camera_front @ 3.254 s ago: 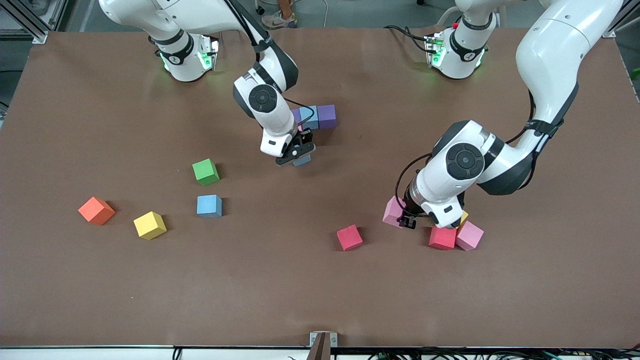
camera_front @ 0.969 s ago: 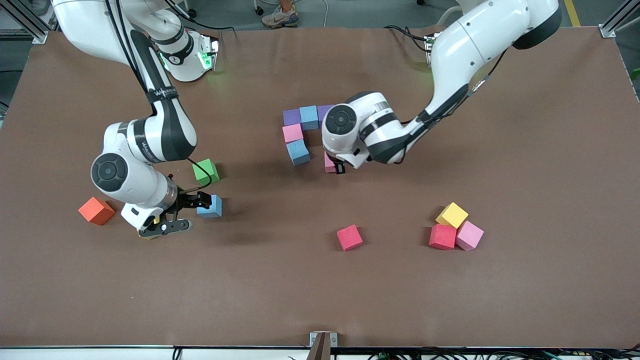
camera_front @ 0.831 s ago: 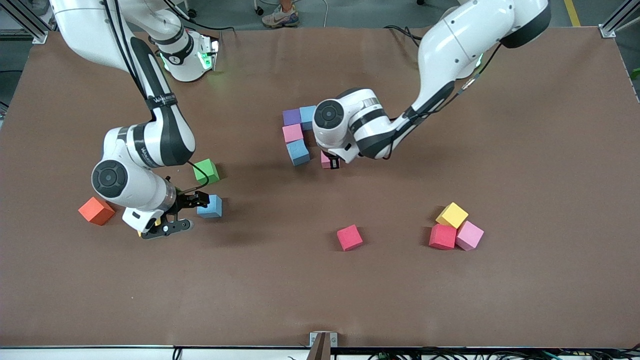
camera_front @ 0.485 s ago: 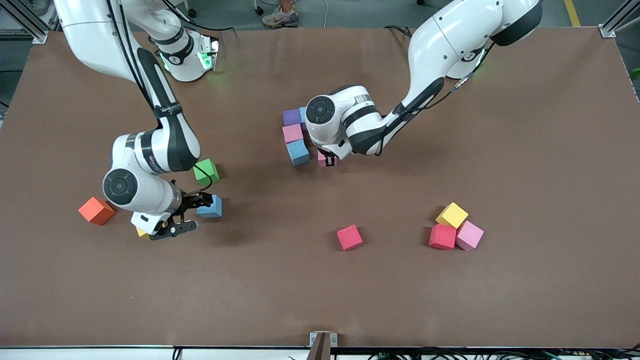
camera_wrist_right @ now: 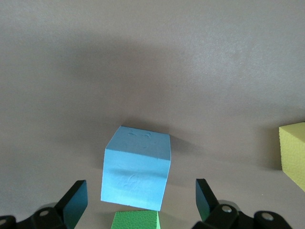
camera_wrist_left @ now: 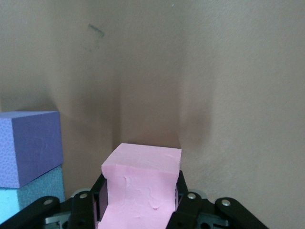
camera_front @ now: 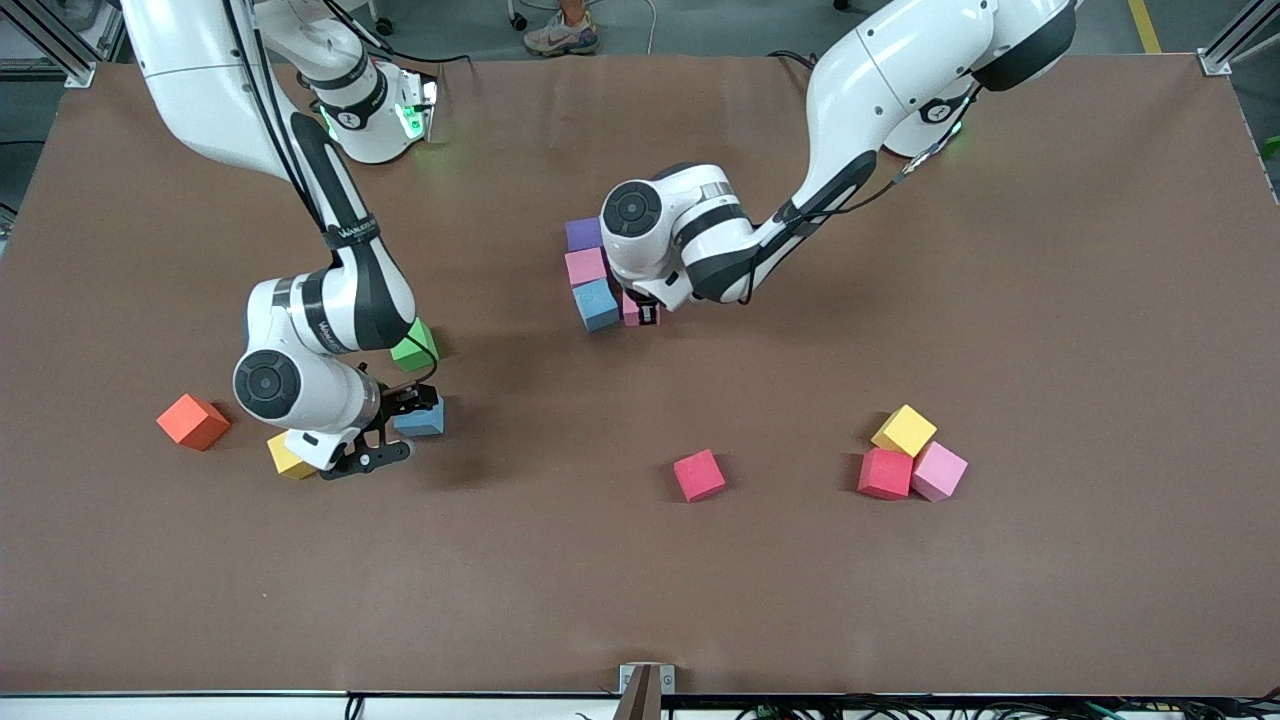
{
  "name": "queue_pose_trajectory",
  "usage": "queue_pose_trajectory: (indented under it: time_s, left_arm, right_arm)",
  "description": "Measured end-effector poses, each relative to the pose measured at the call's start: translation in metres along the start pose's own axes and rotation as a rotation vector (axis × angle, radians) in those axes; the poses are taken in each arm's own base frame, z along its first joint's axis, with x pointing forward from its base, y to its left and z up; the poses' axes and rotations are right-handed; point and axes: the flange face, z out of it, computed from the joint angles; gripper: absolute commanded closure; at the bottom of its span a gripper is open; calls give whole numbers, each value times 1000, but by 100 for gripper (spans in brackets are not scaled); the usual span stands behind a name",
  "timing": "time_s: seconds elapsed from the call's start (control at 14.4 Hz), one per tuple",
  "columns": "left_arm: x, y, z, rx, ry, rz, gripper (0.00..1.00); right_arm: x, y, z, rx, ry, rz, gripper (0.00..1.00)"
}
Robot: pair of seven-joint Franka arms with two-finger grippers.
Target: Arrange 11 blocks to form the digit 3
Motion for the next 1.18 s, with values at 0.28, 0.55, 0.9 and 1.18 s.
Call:
queue_pose_trajectory:
  time_s: [0.28,0.55,0.9,1.18]
  left_arm:
    - [-4,0,-3,-7,-19,-1,92]
    - [-8,7,-5,-8,-37,-10,92]
    - [-11,11,0,-9,-33,-18,92]
    - [-16,11,0,-20,-26,-27,92]
  right_arm:
    - [0,0,11,-1,-16,1,0]
    - [1,-3,21,7,-30,1,0]
    - [2,-9,33,29,-36,9,0]
    - [4,-9,37,27,-29,10,3]
